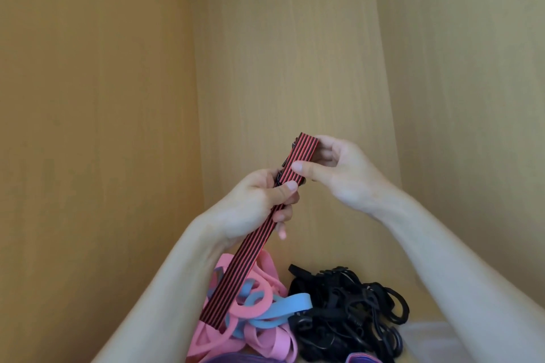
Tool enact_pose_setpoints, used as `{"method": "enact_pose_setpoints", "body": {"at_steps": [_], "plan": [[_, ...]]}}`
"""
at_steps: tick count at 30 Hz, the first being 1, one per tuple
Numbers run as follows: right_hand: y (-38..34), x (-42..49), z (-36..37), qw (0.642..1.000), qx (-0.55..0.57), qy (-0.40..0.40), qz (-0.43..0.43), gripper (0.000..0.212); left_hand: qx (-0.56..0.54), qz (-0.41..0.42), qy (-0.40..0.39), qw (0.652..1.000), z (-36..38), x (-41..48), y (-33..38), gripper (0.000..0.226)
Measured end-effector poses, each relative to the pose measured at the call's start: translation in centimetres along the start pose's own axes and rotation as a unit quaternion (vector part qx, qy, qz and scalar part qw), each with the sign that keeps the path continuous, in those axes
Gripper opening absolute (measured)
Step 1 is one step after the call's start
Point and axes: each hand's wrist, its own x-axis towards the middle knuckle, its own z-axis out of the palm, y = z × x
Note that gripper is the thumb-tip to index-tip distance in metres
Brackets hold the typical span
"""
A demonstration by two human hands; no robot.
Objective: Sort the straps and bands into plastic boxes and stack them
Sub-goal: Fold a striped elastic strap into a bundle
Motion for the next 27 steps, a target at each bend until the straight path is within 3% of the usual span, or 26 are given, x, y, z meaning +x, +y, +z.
{"method": "enact_pose_setpoints", "body": {"at_steps": [5, 10, 19, 23, 27], "plan": [[-0.1, 0.1, 0.3, 0.999, 0.009, 0.044, -0.021, 0.019, 0.027, 0.010, 0.023, 0.999, 0.2, -0.2, 0.0, 0.025], [0.0, 0.4, 1.2, 0.993, -0.010, 0.098, -0.064, 0.034, 0.021, 0.003, 0.051, 0.998, 0.3, -0.2, 0.3, 0.027], [0.3, -0.3, 2.6, 0.965, -0.152, 0.145, -0.156, 0.039, -0.117, -0.054, 0.087, 0.988, 0.2, 0.2, 0.0, 0.016], [-0.1, -0.6, 3.2, 0.955, -0.152, 0.145, -0.208, 0.039, -0.078, -0.036, 0.086, 0.993, 0.1, 0.1, 0.1, 0.016], [-0.3, -0.4, 3.3, 0.953, -0.160, 0.158, -0.204, 0.040, -0.051, -0.038, 0.086, 0.994, 0.1, 0.0, 0.5, 0.015]]}}
